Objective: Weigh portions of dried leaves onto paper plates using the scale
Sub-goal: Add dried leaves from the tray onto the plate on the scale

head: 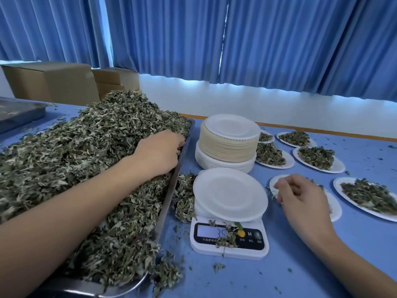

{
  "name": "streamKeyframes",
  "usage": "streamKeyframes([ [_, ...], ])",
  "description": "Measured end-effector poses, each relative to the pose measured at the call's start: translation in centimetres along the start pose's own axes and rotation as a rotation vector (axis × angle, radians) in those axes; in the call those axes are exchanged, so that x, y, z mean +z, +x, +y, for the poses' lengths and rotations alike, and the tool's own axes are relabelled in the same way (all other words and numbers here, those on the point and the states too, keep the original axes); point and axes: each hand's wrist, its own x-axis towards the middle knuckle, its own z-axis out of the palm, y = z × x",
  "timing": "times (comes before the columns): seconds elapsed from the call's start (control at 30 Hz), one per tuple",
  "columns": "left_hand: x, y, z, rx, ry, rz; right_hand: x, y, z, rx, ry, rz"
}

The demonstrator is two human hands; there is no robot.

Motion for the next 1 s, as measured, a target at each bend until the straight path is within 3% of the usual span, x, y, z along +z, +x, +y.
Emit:
streamKeyframes([
  [0.17, 1.4, 0.0, -1.6, -0.12, 0.083, -0.375, -0.4, -1.4, 0.7, 0.02, -0.046, -0.097],
  [0.47, 2.6, -1.0, -1.3, -0.088, 0.114, -0.166, -0.8, -1.3, 0.4, 0.094, 0.015, -0.121],
  [0.73, 2.2, -1.1, -1.0, -0.097, 0.148, -0.027, -1.6, -2.0, -0.4, -0.096, -0.079, -0.091],
  [1.0, 1.8, -1.1, -1.0, -0.063, -0.015, 0.141, -1.8, -2.8, -0.8, -0.166, -0.013, -0.073],
])
